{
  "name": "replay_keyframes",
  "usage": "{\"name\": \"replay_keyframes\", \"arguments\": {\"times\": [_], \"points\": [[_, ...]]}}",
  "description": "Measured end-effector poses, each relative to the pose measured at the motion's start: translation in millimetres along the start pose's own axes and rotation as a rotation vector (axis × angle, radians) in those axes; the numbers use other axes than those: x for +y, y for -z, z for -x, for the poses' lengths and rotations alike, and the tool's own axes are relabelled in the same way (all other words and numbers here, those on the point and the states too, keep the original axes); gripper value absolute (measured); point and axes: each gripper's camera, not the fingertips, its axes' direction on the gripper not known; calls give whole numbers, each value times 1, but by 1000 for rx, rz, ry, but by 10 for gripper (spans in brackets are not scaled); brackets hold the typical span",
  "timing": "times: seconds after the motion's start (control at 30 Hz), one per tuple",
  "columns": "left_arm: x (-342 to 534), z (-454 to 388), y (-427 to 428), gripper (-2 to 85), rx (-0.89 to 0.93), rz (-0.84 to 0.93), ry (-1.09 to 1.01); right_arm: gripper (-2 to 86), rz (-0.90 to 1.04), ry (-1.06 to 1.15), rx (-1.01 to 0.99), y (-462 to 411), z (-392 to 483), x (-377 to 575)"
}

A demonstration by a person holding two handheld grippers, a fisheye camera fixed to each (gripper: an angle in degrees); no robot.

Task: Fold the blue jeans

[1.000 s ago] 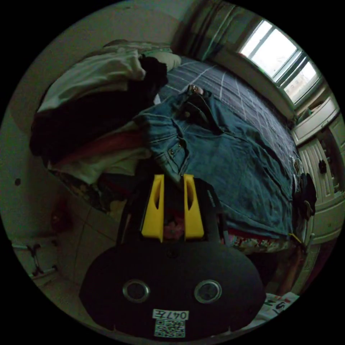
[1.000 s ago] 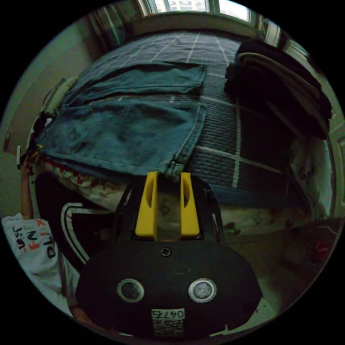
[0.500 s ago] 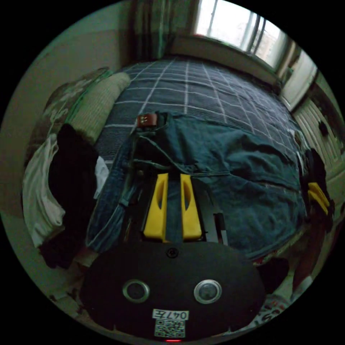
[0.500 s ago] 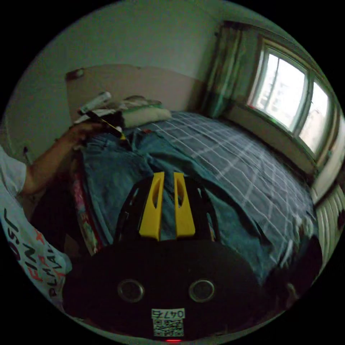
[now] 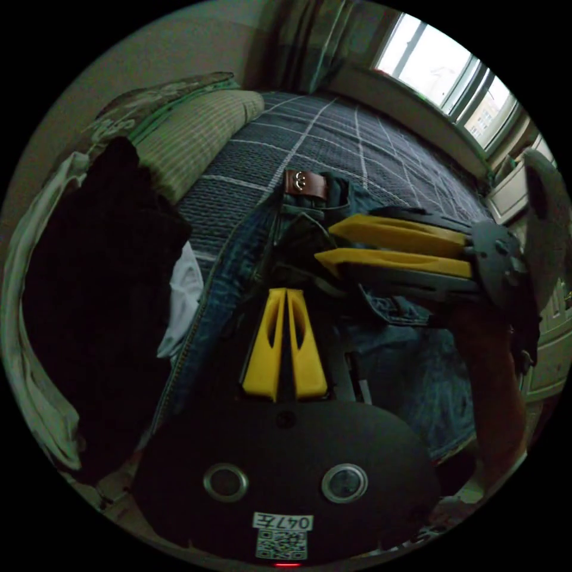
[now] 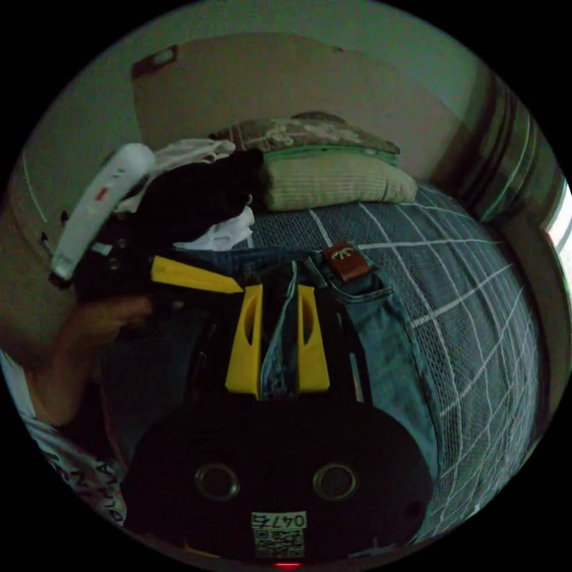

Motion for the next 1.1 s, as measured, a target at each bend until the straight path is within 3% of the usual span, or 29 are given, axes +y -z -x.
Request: {"name": "replay_keyframes", "arguments": {"times": [0.1,0.27,0.47,0.6,0.67,0.8,0.93,1.1], "points": [[-4,8,-2,-10,45,-2,27,8,56,-17,-6,-27,-5,-30],[-2,17,4,-10,-46,-17,135,5,-128,-23,-11,-4,2,-52],[16,7,62,-10,-96,-254,135,44,91,-41,-285,-81,-6,-98],[11,-6,49,-10,38,-272,23,58,32,9,-363,-75,-5,-104],[4,-15,31,-10,67,-252,-7,43,-56,10,-334,-52,-13,-95],[-5,-21,-4,-10,8,-92,-12,56,-184,-114,-46,-12,-54,-79],[3,-18,-8,-10,60,-98,37,110,-75,-109,2,-23,-85,-114],[14,-22,-9,-10,68,-109,31,110,93,0,-8,-59,-93,-147]]}}
